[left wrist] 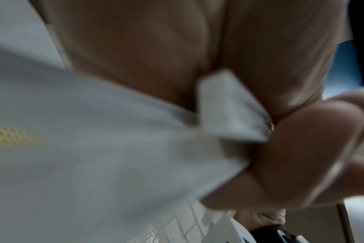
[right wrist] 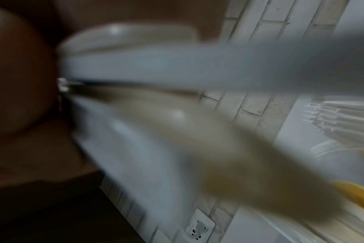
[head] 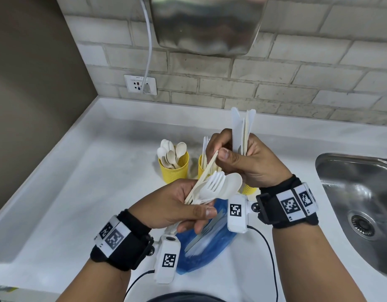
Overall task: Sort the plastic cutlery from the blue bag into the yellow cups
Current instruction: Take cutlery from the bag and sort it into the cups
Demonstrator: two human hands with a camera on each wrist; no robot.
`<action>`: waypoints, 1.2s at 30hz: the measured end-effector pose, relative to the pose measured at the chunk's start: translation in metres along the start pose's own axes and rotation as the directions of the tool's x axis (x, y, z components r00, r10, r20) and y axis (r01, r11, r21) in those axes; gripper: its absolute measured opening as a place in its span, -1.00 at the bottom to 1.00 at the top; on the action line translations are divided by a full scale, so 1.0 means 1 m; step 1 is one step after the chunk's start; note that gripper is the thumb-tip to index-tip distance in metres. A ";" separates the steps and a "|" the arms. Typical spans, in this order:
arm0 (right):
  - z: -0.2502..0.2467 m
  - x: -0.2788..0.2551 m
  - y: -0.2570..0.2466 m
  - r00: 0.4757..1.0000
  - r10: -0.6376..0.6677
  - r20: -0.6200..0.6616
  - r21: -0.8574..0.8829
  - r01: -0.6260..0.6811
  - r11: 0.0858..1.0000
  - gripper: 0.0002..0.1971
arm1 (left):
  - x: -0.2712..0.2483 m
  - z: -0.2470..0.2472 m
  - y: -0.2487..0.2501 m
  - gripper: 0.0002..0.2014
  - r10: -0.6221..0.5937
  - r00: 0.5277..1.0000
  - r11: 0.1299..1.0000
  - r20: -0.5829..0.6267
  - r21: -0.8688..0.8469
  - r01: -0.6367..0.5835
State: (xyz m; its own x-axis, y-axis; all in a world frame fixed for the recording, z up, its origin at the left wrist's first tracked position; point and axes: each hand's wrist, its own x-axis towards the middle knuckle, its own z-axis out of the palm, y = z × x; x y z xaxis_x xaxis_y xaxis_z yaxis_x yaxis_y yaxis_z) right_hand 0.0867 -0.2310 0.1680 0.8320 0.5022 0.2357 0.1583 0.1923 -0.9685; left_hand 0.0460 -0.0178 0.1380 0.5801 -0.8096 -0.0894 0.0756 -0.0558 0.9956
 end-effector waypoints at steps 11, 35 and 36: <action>0.013 0.010 -0.001 0.890 -0.043 -0.455 0.068 0.083 0.994 -0.84 | 0.003 -0.001 -0.001 -0.92 -0.020 0.978 1.000 -0.206 -0.004 0.019; -0.006 -0.002 -0.009 0.924 -0.014 -0.382 -0.023 0.006 1.000 -0.90 | 0.007 0.000 -0.002 -0.80 -0.019 0.959 0.990 -0.282 0.132 0.058; -0.004 -0.002 -0.007 0.926 -0.001 -0.376 -0.003 -0.001 1.000 -0.87 | 0.007 0.000 -0.002 -0.81 -0.014 0.960 0.987 -0.281 0.148 0.057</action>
State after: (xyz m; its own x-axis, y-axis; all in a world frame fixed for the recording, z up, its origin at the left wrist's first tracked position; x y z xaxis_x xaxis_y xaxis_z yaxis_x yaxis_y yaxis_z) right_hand 0.0858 -0.2372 0.1736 0.9709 0.1477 0.1886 0.1594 0.1897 -0.9688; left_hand 0.0498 -0.0239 0.1357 0.7832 -0.6123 -0.1076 -0.0118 -0.1877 0.9822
